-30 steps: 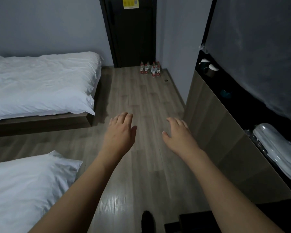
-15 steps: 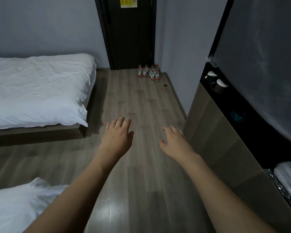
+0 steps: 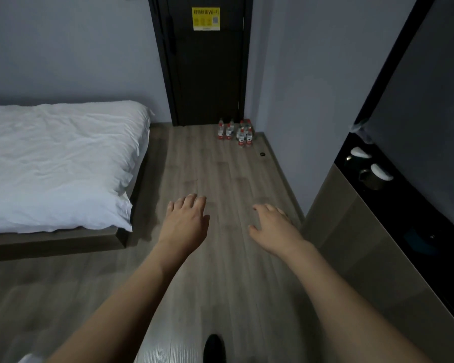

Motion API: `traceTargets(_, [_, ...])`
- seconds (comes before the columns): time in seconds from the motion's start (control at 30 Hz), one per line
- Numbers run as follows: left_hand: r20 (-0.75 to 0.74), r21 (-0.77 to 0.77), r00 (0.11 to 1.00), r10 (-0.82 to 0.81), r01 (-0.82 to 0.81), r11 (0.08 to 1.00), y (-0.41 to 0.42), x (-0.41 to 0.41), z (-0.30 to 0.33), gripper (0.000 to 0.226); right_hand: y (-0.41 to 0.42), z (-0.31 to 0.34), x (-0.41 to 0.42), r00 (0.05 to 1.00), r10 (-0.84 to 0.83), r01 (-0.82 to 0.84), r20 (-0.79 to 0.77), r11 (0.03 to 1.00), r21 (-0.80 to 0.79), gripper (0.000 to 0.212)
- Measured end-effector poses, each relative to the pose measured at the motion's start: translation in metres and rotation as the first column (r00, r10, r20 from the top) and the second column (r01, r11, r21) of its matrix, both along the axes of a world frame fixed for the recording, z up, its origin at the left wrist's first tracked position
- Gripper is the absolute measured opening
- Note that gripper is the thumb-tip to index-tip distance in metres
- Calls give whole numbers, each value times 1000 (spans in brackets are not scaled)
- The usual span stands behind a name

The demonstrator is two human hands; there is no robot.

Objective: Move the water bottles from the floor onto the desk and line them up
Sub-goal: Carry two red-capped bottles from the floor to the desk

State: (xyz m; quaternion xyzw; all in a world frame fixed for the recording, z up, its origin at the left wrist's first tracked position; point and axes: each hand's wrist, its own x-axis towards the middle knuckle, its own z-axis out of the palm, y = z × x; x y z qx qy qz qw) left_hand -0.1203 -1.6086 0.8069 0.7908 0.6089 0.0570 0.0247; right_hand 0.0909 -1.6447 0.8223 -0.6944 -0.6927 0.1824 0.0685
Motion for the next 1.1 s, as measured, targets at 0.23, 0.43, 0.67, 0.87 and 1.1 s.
traceTargets(0.23, [73,4,997,14,-15,1000,136,-16,25,48,131,26,-11,998,10,-11,60,1000,9,56])
traceTargets(0.43, [88,-5,996,18,-18,1000,227,-17,33,50,220,24,-18,999,19,-18,49,1000,-22,58])
traceTargets(0.67, [67,-22,998,1,0,1000,358,-2,14,51,352,-1,-1,1000,17,-15,24,999,-51,59])
traceTargets(0.87, [37,-38,999,9,-8,999,500,20,14,51,497,-11,30,1000,14,-15,-21,999,-52,59])
traceTargets(1.1, [55,12,998,-3,3,1000,650,44,44,54,639,9,65,1000,-16,16,-27,1000,-25,54])
